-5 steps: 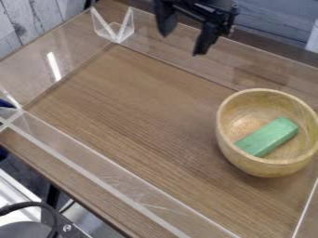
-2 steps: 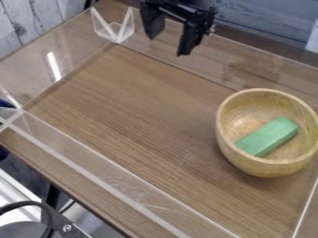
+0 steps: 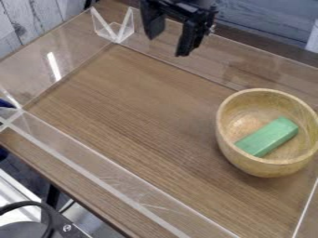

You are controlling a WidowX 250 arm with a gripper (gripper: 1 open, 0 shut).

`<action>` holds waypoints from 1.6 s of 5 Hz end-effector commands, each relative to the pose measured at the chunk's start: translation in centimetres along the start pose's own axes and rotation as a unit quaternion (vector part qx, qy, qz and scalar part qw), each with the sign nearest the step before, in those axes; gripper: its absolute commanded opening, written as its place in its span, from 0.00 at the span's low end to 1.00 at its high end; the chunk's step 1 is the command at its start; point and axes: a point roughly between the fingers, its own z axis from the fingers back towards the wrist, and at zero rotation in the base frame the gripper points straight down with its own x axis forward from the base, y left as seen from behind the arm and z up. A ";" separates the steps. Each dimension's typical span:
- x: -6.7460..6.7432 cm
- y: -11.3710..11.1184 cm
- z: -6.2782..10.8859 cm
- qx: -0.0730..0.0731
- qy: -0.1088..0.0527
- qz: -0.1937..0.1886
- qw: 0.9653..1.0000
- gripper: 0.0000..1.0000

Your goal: Put the green block in the brown bowl

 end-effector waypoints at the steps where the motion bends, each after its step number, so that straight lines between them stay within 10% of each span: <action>1: 1.1 -0.9 2.2 -0.019 -0.010 -0.014 1.000 1.00; 4: -0.2 0.5 5.3 -0.056 -0.051 -0.029 0.997 1.00; 6: -1.2 -0.5 2.9 -0.113 -0.010 -0.032 0.993 1.00; 8: -0.6 0.4 1.2 -0.078 -0.066 -0.041 0.994 1.00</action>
